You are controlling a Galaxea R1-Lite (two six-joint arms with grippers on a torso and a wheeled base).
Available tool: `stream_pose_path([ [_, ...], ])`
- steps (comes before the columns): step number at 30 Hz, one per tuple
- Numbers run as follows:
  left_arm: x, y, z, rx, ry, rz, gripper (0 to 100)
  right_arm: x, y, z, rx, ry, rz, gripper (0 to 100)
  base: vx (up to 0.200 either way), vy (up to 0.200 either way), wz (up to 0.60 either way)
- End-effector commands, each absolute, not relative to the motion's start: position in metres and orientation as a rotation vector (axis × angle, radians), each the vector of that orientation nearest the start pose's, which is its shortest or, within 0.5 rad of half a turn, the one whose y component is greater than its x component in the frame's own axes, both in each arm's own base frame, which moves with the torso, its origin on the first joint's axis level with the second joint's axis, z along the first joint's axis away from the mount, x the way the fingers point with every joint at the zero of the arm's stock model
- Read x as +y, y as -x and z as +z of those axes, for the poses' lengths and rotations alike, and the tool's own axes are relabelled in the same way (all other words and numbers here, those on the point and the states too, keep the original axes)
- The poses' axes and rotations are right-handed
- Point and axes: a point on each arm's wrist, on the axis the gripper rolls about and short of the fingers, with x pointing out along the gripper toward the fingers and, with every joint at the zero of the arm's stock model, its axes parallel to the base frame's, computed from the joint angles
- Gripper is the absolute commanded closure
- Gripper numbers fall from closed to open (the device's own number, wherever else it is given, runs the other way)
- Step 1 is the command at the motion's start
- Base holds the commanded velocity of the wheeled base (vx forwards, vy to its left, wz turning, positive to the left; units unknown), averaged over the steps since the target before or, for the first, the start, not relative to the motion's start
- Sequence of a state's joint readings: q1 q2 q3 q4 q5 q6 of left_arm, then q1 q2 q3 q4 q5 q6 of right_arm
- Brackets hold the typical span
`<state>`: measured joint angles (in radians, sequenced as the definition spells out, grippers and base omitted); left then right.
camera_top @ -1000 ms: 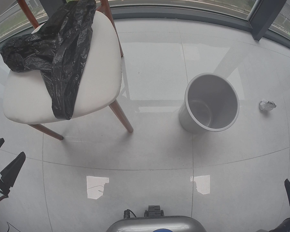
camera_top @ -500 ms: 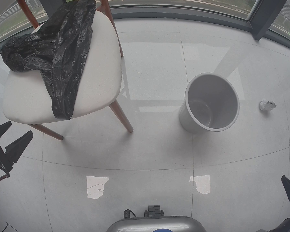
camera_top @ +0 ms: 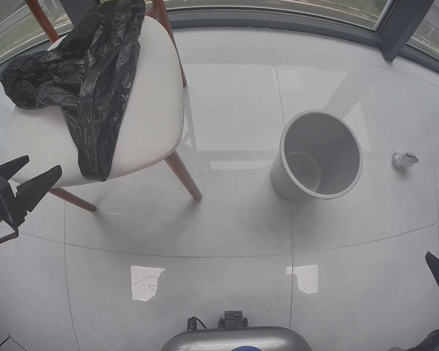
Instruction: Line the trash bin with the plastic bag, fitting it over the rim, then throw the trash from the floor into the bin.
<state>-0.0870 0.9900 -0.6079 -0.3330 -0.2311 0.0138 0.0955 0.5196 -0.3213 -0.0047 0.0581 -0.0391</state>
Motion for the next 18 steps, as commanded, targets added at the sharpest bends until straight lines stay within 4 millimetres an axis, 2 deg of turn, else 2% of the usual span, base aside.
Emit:
stream_pose_path([
  [1, -0.018, -0.143, 0.255, 0.067, -0.010, -0.319, 0, 0.005, -0.034, 0.174, 0.216, 0.044, 0.159, 0, 0.000, 0.000, 0.00],
  [5, -0.019, -0.150, 0.260, 0.061, -0.011, -0.321, 0, 0.005, -0.038, 0.177, 0.224, 0.046, 0.159, 0, 0.000, 0.000, 0.00],
  [13, -0.021, -0.173, 0.284, 0.021, -0.014, -0.322, 0, 0.006, -0.044, 0.183, 0.232, 0.045, 0.161, 0, 0.000, 0.000, 0.00],
  [18, -0.027, -0.184, 0.293, 0.002, -0.015, -0.347, 0, 0.006, -0.050, 0.193, 0.227, 0.044, 0.162, 0, 0.000, 0.000, 0.00],
])
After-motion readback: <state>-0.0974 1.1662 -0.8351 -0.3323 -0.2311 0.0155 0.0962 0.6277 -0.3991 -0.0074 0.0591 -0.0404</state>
